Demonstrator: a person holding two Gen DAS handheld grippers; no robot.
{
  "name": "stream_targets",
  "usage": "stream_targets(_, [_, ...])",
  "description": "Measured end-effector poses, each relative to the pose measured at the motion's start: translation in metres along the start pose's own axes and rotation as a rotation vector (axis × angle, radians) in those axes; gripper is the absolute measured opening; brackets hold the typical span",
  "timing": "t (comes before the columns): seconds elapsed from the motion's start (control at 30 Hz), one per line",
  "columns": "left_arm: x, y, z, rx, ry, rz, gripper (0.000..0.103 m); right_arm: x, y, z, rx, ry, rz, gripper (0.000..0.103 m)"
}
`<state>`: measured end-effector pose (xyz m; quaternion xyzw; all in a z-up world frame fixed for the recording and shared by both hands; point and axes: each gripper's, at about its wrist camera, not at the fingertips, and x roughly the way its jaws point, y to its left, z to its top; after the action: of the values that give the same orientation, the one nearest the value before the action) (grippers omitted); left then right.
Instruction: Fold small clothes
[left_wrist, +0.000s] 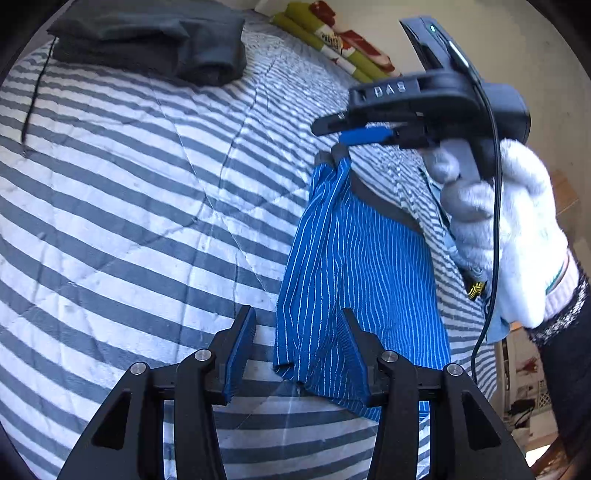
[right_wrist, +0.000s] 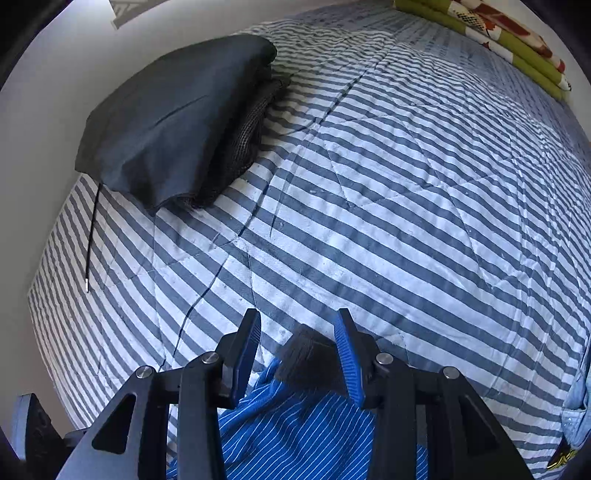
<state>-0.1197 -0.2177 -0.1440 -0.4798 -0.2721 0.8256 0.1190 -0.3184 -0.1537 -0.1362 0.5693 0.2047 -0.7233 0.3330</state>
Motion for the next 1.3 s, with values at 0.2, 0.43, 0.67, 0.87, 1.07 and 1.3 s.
stream_targets(0.2, [0.013,-0.004,0.003,0.023,0.004,-0.004,0.048,0.016,0.005,-0.001,-0.059,0.098,-0.032,0.036])
stream_targets(0.43, [0.031,-0.010,0.007,0.049,0.020,0.016,0.016,0.007,0.010,-0.014,-0.131,0.106,-0.014,0.011])
stream_targets(0.67, [0.043,-0.031,-0.002,0.124,0.013,0.052,0.006,-0.006,-0.002,-0.016,-0.059,0.004,-0.084,0.004])
stream_targets(0.87, [0.047,-0.029,-0.003,0.084,0.036,0.056,0.011,0.015,-0.013,-0.005,0.052,0.030,0.059,0.006])
stream_targets(1.07, [0.022,-0.022,-0.002,0.060,-0.020,0.079,0.031,-0.036,-0.045,-0.026,0.154,-0.109,0.149,0.014])
stream_targets(1.3, [0.027,-0.047,0.023,0.102,-0.028,0.066,0.052,-0.098,-0.096,-0.116,0.210,-0.253,0.067,0.025])
